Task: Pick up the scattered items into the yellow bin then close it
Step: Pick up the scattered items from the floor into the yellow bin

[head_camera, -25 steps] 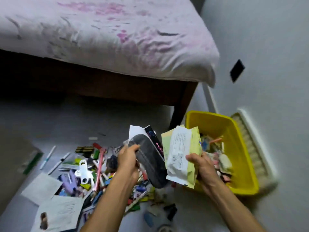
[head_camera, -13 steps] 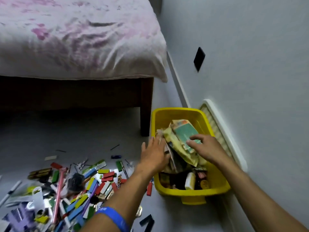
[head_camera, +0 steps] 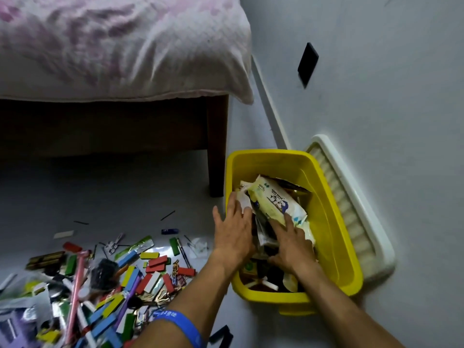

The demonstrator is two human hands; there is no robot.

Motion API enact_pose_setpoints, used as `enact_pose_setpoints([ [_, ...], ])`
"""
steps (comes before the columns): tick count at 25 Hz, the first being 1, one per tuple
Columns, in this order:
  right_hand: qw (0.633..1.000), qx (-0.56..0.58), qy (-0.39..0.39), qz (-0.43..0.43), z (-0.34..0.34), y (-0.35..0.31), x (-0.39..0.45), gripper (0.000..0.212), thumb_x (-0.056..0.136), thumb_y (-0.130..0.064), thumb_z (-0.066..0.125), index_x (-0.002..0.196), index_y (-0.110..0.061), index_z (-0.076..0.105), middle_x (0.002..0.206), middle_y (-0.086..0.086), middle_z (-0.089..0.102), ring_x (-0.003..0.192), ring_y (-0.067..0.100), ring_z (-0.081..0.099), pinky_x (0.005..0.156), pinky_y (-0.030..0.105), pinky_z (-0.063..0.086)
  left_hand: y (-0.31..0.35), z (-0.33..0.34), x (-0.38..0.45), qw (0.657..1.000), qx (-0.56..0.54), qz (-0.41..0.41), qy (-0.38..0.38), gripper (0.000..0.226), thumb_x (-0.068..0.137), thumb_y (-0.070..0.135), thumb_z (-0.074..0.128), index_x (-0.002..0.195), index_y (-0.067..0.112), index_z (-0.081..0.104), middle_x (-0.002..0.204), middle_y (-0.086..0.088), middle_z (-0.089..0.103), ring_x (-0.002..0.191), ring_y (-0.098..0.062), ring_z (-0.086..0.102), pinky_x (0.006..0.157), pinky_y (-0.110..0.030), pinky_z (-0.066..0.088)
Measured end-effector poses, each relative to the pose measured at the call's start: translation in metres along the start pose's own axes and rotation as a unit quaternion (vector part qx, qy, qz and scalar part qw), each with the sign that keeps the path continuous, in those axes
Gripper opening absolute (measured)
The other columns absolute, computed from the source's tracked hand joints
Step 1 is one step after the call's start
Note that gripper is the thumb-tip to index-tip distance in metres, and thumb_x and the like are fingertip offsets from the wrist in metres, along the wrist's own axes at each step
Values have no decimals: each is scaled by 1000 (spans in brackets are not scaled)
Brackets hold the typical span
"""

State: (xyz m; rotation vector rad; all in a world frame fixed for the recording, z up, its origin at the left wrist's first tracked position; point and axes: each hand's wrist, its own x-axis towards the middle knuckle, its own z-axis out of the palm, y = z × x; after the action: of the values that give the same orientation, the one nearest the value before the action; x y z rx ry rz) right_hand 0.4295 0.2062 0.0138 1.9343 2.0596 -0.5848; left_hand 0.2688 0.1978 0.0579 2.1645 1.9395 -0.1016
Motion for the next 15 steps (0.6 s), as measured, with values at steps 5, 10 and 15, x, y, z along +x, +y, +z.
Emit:
enact_pose_setpoints([
  [5,997,-1,-78,7,-22,5,-16,65,83,-23,58,144,-37,38,163,-2,0,127,33,49,95,43,47,-7,-20,6,984,132,68,-94,56,88,44,53,137,17,50,151,-14,38,146,-32,11,115,-61,13],
  [10,987,0,137,-81,-56,-37,-57,39,85,-24,53,122,-26,65,141,3,50,115,33,51,89,40,48,-28,-10,-52,984,-106,141,14,36,84,23,58,118,19,66,137,-4,53,138,-22,31,115,-43,19],
  [15,940,108,186,-264,-55,-151,-96,34,87,-19,60,120,-18,67,146,5,49,125,28,50,100,38,42,-77,9,-133,951,-267,1,156,53,93,29,52,145,19,43,151,-3,41,142,-20,31,120,-38,20],
])
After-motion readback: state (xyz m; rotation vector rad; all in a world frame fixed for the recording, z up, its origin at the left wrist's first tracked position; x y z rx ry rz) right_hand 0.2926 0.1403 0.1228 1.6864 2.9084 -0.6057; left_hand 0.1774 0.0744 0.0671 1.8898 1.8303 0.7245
